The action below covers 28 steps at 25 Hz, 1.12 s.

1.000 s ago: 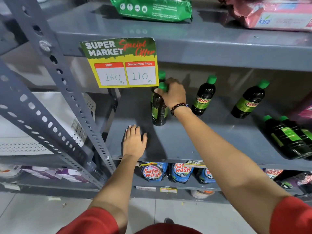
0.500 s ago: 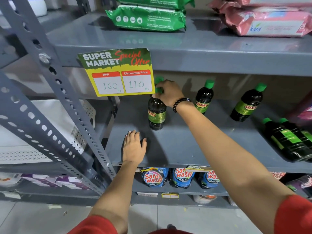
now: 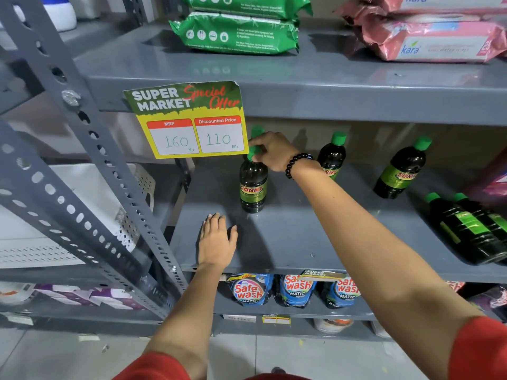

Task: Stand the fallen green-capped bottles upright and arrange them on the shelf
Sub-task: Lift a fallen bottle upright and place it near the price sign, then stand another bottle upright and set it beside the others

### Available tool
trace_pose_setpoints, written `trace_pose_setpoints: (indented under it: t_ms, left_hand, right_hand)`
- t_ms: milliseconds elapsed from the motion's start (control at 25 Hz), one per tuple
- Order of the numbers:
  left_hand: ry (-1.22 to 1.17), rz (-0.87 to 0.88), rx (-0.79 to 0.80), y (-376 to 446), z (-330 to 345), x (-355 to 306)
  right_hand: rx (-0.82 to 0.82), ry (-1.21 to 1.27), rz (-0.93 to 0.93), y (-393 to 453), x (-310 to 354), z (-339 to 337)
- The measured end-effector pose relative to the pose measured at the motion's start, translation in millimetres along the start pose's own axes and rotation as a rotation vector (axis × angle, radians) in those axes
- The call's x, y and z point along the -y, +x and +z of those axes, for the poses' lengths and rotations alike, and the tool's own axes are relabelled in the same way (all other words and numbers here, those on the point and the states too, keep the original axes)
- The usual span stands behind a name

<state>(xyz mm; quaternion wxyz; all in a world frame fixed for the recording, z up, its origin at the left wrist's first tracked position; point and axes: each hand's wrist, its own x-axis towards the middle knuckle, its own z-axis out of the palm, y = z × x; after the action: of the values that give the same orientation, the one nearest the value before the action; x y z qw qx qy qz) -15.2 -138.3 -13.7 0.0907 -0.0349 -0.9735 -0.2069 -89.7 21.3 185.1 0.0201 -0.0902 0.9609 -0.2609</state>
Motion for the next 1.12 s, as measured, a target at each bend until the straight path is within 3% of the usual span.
trace_pose_setpoints:
  t_ms: [280, 440, 680, 880, 1000, 1120]
  left_hand:
    - [0.036, 0.017, 0.000, 1, -3, -3]
    - [0.018, 0.066, -0.006, -3, -2, -18]
    - [-0.096, 0.261, 0.034, -7, 24, -99]
    - [-0.125, 0.242, 0.109, -1, 60, -163]
    - [-0.083, 0.186, 0.096, 2, 75, -179]
    - [-0.050, 0.161, 0.067, -1, 82, -183]
  right_hand:
    - [-0.042, 0.054, -0.011, -7, 0, 3]
    - [-0.212, 0.140, 0.013, -26, -28, 3]
    - [-0.429, 0.195, 0.320, -74, -109, -15]
    - [-0.573, -0.061, 0.687, -138, -221, -40]
    - [-0.526, -0.324, 0.892, -168, -287, -44]
    - [-0.446, -0.388, 1.013, -187, -340, -43]
